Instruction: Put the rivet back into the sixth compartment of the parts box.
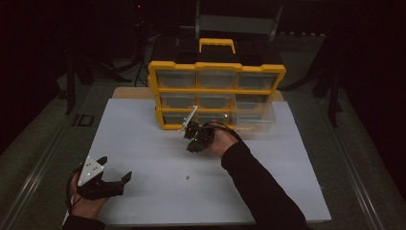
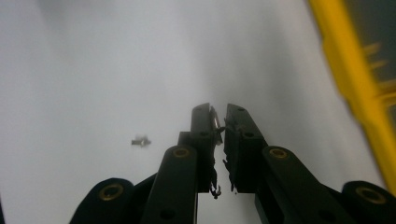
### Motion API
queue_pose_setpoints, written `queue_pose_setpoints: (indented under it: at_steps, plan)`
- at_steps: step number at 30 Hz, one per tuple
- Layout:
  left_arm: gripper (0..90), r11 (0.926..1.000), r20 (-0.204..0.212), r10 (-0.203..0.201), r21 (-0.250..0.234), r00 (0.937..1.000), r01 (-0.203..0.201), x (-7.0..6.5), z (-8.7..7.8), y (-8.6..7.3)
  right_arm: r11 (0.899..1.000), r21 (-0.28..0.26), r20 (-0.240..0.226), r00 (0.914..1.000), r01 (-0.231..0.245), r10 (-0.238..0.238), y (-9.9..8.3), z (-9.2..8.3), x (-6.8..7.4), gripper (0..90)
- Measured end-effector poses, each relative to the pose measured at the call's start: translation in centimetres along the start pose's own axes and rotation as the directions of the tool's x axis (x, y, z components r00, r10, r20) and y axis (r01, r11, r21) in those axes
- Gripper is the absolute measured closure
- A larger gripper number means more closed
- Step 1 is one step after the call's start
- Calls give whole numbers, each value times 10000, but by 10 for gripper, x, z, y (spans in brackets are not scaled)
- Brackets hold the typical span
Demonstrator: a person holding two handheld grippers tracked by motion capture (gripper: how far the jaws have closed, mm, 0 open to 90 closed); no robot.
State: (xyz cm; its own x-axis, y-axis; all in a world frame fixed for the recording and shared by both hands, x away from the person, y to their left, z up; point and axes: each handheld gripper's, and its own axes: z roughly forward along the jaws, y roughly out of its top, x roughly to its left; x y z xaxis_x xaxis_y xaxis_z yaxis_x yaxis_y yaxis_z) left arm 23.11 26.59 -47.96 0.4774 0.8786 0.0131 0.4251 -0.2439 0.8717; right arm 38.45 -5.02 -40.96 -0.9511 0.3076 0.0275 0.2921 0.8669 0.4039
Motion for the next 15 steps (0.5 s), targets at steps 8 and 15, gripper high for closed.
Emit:
queue_pose_setpoints:
  at_steps: [8,15]
  plan:
    - [8,10000,9,-7,-6,10000,7,0,0,0,9971,-757,277,9996,-66,87,8,-32,-21,817]
    - [8,10000,9,-5,-9,10000,5,0,0,0,9905,-1313,708,9961,-421,518,7,-62,-38,817]
